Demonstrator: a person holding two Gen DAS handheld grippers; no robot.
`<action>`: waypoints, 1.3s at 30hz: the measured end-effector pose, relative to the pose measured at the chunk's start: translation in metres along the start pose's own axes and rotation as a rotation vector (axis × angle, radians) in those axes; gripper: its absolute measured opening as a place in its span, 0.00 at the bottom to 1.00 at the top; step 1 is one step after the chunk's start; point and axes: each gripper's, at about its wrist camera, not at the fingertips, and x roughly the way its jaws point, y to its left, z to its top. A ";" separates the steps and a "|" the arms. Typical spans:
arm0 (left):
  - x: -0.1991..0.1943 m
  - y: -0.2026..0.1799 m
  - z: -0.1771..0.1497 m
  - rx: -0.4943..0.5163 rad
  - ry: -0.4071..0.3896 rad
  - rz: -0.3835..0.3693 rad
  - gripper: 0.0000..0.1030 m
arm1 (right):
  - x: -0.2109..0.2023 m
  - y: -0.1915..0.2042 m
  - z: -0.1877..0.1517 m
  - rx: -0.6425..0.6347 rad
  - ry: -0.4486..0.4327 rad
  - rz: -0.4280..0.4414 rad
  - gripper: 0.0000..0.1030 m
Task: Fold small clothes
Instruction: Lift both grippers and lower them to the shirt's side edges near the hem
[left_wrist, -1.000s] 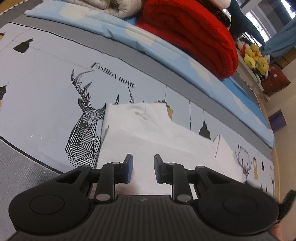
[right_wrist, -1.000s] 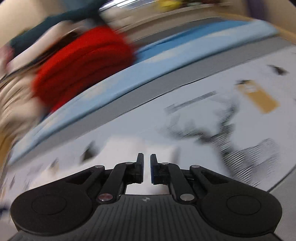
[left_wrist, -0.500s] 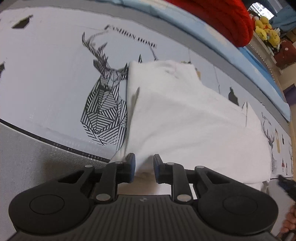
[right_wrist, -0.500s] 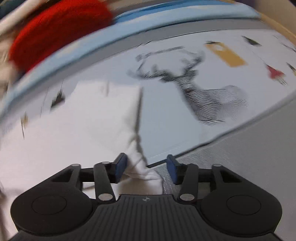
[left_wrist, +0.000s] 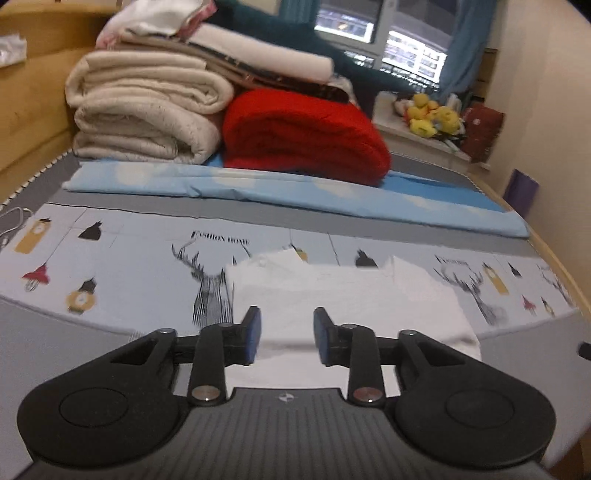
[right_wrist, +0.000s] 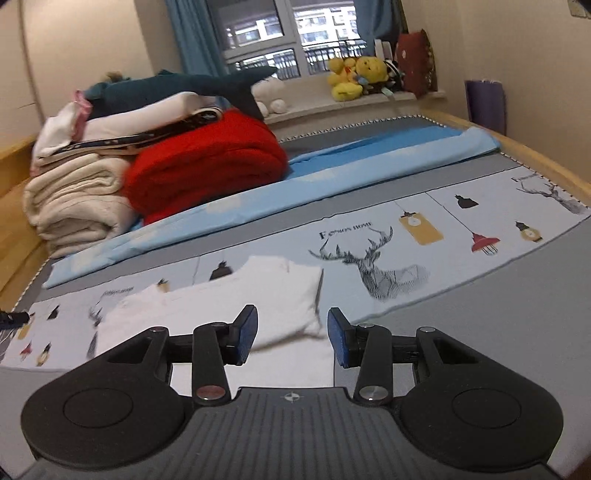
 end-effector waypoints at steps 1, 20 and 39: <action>-0.014 -0.004 -0.018 0.008 -0.005 -0.004 0.44 | -0.008 0.000 -0.011 -0.005 0.017 -0.001 0.44; -0.011 0.040 -0.162 -0.146 0.260 0.061 0.46 | -0.015 0.001 -0.104 0.060 0.157 -0.107 0.44; 0.027 0.080 -0.190 -0.316 0.516 0.078 0.46 | 0.051 -0.030 -0.133 0.151 0.437 -0.252 0.45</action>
